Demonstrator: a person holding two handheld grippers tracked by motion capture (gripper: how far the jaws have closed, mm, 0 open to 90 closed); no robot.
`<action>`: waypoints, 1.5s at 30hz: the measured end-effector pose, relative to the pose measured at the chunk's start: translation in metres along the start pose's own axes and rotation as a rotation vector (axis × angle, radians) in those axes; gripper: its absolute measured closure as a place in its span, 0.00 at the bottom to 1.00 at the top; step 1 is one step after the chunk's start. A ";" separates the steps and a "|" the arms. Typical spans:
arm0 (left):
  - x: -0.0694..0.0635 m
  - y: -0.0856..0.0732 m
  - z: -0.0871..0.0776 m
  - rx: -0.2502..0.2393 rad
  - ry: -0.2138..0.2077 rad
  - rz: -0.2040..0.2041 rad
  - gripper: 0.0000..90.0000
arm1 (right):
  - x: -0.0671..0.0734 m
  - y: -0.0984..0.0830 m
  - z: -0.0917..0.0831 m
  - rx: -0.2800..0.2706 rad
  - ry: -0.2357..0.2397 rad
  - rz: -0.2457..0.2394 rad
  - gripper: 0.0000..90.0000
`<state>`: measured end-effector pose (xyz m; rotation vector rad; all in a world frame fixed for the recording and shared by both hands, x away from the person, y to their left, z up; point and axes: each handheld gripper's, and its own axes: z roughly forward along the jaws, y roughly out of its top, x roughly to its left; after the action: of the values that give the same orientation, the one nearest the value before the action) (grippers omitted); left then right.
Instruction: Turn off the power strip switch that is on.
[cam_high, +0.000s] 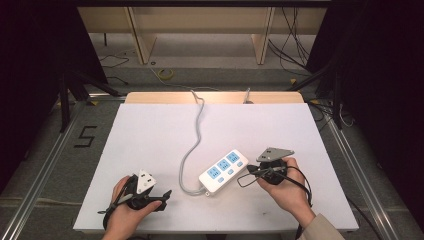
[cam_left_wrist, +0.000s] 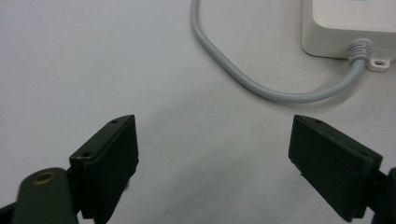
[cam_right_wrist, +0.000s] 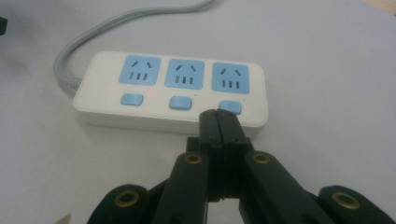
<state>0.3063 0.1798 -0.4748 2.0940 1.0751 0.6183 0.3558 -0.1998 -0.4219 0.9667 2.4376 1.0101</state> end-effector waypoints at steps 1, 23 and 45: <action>0.000 0.000 0.000 0.001 0.000 0.001 0.17 | 0.000 0.000 0.000 0.001 0.001 -0.001 1.00; 0.000 0.000 0.000 0.002 0.000 0.004 0.17 | 0.005 0.008 0.006 0.013 0.029 -0.008 1.00; 0.000 0.000 0.000 0.002 -0.001 0.007 0.17 | 0.012 0.017 0.015 0.026 0.044 -0.028 1.00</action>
<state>0.3063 0.1793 -0.4745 2.0999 1.0689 0.6202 0.3629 -0.1758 -0.4206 0.9252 2.4987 1.0024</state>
